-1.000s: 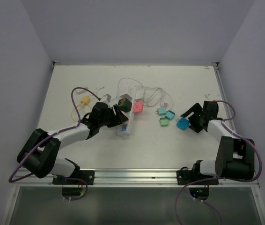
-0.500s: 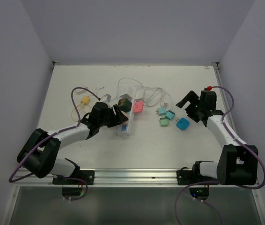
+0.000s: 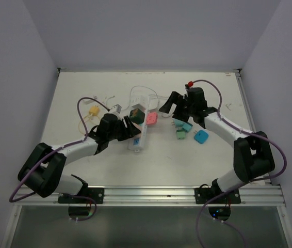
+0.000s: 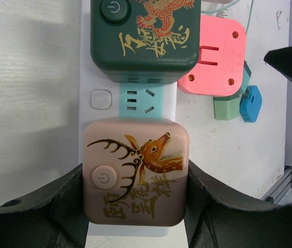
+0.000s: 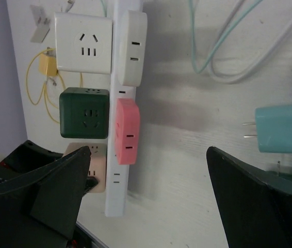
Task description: Pull the plug off the socket
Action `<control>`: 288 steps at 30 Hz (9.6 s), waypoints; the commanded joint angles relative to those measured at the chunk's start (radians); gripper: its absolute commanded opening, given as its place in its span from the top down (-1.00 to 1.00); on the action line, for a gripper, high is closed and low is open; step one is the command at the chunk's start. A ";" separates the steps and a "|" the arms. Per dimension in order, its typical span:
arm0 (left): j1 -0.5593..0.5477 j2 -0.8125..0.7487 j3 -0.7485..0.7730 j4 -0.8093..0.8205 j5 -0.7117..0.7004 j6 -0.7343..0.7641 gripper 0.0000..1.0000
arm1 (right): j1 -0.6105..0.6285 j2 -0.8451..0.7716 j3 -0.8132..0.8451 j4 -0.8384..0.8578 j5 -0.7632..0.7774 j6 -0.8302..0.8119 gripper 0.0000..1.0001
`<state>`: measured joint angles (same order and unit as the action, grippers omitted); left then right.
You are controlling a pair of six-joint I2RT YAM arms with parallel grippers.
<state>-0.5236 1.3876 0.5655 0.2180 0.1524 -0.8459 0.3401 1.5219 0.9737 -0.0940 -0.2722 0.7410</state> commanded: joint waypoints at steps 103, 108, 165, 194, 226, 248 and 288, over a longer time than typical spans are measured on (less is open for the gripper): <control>0.023 -0.070 -0.101 -0.091 -0.056 -0.042 0.79 | -0.546 0.183 -0.096 0.238 -0.033 0.089 -0.24; 0.022 -0.067 -0.104 -0.082 -0.045 -0.039 0.79 | -0.546 0.120 -0.052 0.029 0.111 0.040 -0.63; 0.023 -0.053 -0.119 -0.164 -0.106 -0.102 0.79 | 0.068 0.325 0.441 0.040 -0.108 0.130 1.00; 0.027 -0.048 -0.122 -0.098 -0.033 -0.081 0.79 | -0.446 0.461 0.325 0.187 -0.265 0.080 0.99; 0.027 0.074 0.017 -0.045 0.038 -0.067 0.79 | -0.124 -0.014 0.028 -0.112 0.021 -0.081 -0.71; -0.021 0.137 0.099 -0.029 0.000 -0.102 0.77 | 0.330 0.030 -0.147 0.215 0.050 0.115 -0.83; -0.078 0.015 0.076 0.014 -0.125 -0.223 1.00 | 0.335 0.201 -0.190 0.119 0.261 0.161 1.00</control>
<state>-0.5968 1.4853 0.6498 0.2394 0.0467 -1.0420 0.7021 1.7054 0.8036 0.1989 -0.2081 0.9306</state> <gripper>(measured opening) 0.632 0.387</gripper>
